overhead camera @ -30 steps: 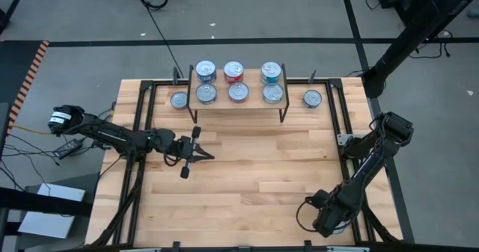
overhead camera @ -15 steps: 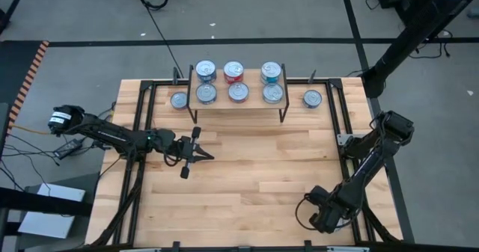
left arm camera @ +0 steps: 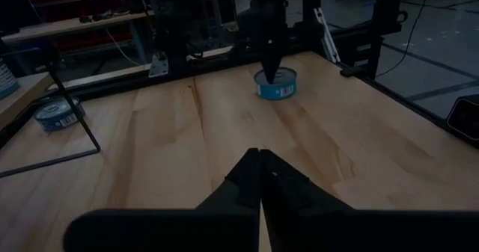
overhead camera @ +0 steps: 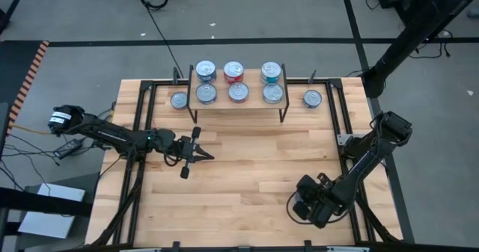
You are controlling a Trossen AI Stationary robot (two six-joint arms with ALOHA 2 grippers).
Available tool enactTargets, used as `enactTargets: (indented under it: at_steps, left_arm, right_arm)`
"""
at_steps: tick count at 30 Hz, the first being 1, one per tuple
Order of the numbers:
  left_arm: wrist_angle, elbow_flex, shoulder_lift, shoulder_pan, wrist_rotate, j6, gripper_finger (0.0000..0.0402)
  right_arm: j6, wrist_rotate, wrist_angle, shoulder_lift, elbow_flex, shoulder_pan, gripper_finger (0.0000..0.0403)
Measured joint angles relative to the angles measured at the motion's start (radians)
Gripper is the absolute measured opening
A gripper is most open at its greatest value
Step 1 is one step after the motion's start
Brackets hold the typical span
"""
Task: Stack canned seafood by type on shelf
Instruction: Stack the yellow blue tuna can on top of the yellow blue tuna can on the shelf
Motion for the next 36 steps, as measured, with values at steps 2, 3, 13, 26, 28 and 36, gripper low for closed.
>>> enactTargets:
  at_steps: [2,3,13,26,28,36]
  left_arm:
    - [0.0,0.0,0.0,0.0,0.0,0.0,0.0009]
    - [0.0,0.0,0.0,0.0,0.0,0.0,0.0009]
    - [-0.007,0.0,0.011,0.0,0.0,0.0,0.0009]
    - [0.082,0.0,0.204,0.0,-0.063,0.003,0.0009]
    - [0.136,0.0,0.256,0.0,-0.062,0.003,0.0009]
    - [0.235,0.004,0.403,0.0,-0.025,0.025,0.0009]
  right_arm:
    - [-0.034,-0.037,0.008,0.0,0.008,-0.015,0.0005]
    - [-0.052,-0.061,0.01,0.0,0.017,-0.022,0.0005]
    - [0.025,-0.313,-0.088,-0.001,0.065,-0.031,0.0005]
    - [0.117,-0.363,-0.185,-0.002,0.067,0.004,0.0005]
    - [0.178,-0.387,-0.262,-0.002,0.067,0.011,0.0005]
    - [0.292,-0.437,-0.254,-0.004,0.029,0.048,0.0005]
